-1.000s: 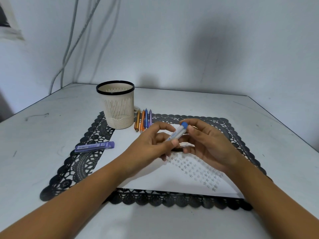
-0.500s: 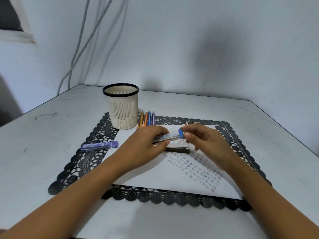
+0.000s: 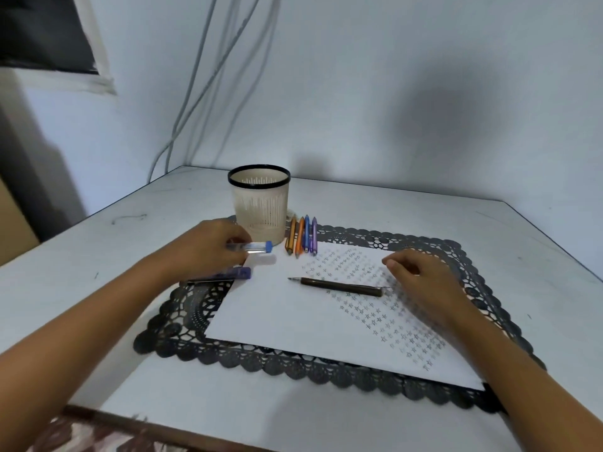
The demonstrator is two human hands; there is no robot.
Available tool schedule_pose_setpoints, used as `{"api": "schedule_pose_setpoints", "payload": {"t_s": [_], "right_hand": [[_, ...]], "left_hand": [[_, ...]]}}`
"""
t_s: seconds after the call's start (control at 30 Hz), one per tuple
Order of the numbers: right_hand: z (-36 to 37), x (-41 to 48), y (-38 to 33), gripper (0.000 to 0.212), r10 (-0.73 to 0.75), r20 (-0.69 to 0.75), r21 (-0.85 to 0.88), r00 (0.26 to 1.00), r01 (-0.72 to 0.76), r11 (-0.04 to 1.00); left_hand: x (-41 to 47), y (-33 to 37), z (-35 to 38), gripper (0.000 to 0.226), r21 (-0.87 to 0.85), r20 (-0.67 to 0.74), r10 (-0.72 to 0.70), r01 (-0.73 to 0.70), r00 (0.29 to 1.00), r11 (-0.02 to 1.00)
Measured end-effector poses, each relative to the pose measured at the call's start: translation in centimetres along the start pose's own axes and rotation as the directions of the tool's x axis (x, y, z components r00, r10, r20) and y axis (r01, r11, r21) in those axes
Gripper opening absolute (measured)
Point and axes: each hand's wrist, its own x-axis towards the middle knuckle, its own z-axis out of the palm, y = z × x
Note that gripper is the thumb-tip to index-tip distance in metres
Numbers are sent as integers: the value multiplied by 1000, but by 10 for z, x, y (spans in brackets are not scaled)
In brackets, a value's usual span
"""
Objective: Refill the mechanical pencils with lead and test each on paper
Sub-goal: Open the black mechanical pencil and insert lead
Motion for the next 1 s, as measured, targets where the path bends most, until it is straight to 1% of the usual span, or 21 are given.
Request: {"api": "schedule_pose_setpoints", "payload": {"t_s": [0.17,0.27,0.5,0.6,0.7,0.77,0.83,0.87,0.93,0.97,1.0], "right_hand": [[0,0,-1,22,35,9,4,999,-35,999],[0,0,-1,23,36,9,-24,999,-35,999],[-1,1,-1,22,33,16,-23,999,-33,999],[-1,3,-1,21,34,15,-22,999,-33,999],[-1,3,-1,19,33,24,-28,999,-32,999],[-2,5,-1,18,19,51,-58,999,-16,998],[-3,7,-1,16,-17,102,-141,995,31,990],[-4,8,-1,13,-33,126,-180,991,56,982],[-6,10,-2,9,-50,168,-229,984,88,969],[-7,10,-2,9,-56,186,-245,981,102,964],[-8,11,-2,9,-61,202,-258,977,113,959]], "left_hand": [[2,-26,-5,16,5,57,-112,111,992,994],[7,-35,-2,19,35,114,-151,148,982,988],[11,-38,3,20,111,219,-144,122,965,986],[12,-40,2,20,86,230,-137,120,964,989],[12,-40,-2,19,17,258,-133,133,957,991],[12,-36,-6,21,31,279,-135,131,951,991],[11,-29,-7,24,122,242,-140,113,960,986],[11,-24,-7,25,157,181,-132,104,975,982],[10,-10,-2,22,130,29,-92,87,995,988],[8,-1,2,21,95,-21,-50,52,999,994],[6,11,5,21,70,-39,9,-6,999,998]]}}
